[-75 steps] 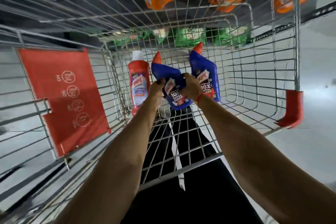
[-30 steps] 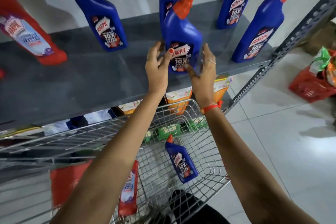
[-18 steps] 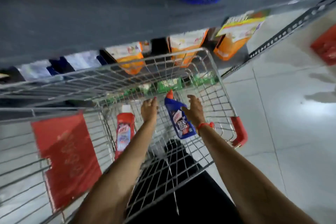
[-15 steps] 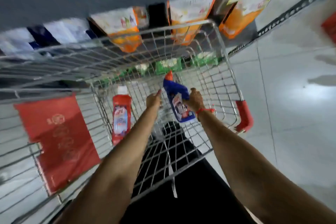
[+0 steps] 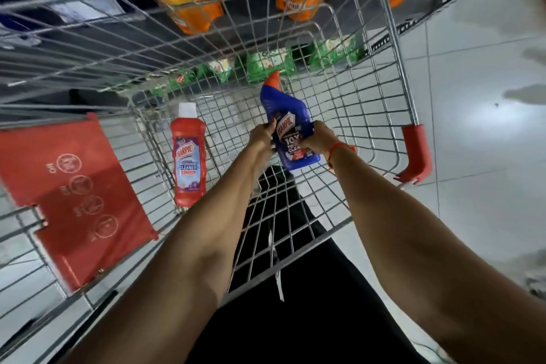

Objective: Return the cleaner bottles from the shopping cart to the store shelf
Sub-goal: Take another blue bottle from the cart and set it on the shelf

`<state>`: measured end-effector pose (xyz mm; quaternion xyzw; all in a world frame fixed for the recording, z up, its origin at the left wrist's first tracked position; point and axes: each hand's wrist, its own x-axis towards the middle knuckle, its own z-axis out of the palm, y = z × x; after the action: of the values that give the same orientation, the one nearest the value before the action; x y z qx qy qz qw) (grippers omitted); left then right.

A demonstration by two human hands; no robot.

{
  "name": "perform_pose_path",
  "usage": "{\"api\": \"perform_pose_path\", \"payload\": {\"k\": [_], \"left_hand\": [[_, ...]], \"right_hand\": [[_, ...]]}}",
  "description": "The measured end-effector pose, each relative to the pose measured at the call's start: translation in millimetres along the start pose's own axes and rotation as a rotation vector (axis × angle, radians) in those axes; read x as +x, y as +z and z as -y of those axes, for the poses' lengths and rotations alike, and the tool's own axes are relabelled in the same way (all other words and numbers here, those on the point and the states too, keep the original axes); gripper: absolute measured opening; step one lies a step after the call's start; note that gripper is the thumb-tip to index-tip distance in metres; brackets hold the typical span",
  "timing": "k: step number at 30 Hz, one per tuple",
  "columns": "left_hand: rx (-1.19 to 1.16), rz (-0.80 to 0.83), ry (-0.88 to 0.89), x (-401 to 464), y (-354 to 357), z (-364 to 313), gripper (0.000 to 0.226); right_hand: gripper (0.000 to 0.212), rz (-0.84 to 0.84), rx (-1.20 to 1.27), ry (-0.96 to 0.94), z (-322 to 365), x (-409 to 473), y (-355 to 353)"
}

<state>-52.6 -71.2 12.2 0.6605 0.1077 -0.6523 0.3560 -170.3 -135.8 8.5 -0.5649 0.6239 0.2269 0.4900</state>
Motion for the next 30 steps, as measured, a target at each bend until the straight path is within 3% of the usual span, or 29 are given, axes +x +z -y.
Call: {"api": "perform_pose_path", "payload": {"k": [4, 8, 15, 19, 25, 30], "left_hand": [[0.100, -0.070, 0.192, -26.0, -9.2, -14.3, 0.034], [0.103, -0.099, 0.432, -65.0, -21.4, -39.4, 0.015], [0.207, -0.257, 0.942, -159.2, -36.3, -98.8, 0.031], [0.198, -0.372, 1.238, -224.2, -37.4, -137.3, 0.023], [0.044, -0.318, 1.494, -281.6, -39.6, -202.9, 0.019], [0.101, -0.361, 1.517, -281.4, -45.7, -241.9, 0.023]], "right_hand": [[0.058, -0.090, 0.059, -0.148, 13.2, -27.5, -1.8], [0.049, -0.193, 0.261, -0.343, 36.9, -67.4, -7.3], [0.049, -0.385, 0.438, -0.698, 98.0, -138.0, -36.3], [0.056, -0.407, 0.531, -0.953, 144.2, -181.8, -70.9], [0.065, -0.456, 0.525, -1.214, 214.5, -224.1, -120.4], [0.061, -0.460, 0.470, -1.201, 255.2, -219.2, -139.1]]}}
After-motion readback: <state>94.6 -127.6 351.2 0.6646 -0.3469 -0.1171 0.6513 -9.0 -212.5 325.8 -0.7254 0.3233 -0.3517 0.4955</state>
